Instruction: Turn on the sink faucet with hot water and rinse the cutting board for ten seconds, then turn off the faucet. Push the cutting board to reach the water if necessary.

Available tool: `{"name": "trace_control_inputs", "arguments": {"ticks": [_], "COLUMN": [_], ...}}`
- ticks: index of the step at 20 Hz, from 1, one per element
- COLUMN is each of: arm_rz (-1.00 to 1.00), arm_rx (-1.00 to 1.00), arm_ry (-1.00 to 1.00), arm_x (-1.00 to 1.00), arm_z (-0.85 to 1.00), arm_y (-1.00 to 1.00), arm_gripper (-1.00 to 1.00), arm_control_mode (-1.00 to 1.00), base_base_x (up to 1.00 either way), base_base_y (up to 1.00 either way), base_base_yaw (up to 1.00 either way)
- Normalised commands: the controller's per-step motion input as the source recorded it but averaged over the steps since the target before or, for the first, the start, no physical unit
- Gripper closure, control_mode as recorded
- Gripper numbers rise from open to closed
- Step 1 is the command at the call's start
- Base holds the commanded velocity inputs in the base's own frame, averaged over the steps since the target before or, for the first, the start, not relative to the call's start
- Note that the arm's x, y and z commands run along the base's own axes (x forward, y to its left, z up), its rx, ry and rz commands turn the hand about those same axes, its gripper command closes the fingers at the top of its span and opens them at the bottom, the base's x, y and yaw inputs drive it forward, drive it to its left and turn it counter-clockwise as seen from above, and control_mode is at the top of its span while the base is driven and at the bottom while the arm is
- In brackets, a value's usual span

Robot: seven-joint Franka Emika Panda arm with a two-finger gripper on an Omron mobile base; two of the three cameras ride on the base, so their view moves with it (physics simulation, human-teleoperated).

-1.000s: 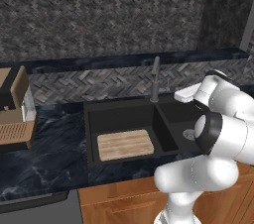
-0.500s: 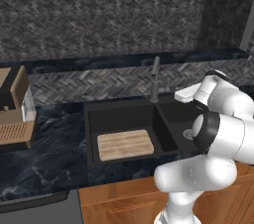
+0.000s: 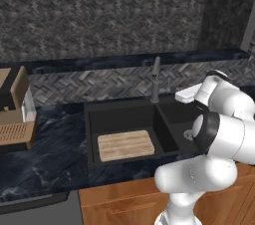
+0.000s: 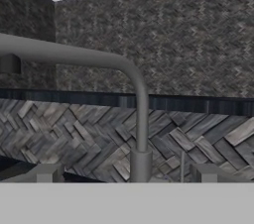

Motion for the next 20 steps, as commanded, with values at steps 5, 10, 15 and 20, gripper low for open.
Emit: {"name": "trace_control_inputs", "arguments": {"ticks": [5, 10, 15, 20], "arm_rz": [0.00, 0.00, -0.01, -0.06], "arm_rx": [0.00, 0.00, 0.01, 0.04], "arm_ry": [0.00, 0.00, 0.00, 0.00], "arm_x": [0.03, 0.15, 0.20, 0.18], "arm_z": [0.00, 0.00, 0.00, -0.03], "arm_y": [0.00, -0.03, -0.13, -0.25], "arm_gripper": [-1.00, -1.00, -1.00, -1.00], "arm_control_mode": [-1.00, -1.00, -1.00, -1.00], "base_base_x": [0.00, 0.00, 0.00, 0.00], "base_base_y": [0.00, 0.00, 0.00, 0.00], "base_base_yaw": [0.00, 0.00, 0.00, 0.00]}}
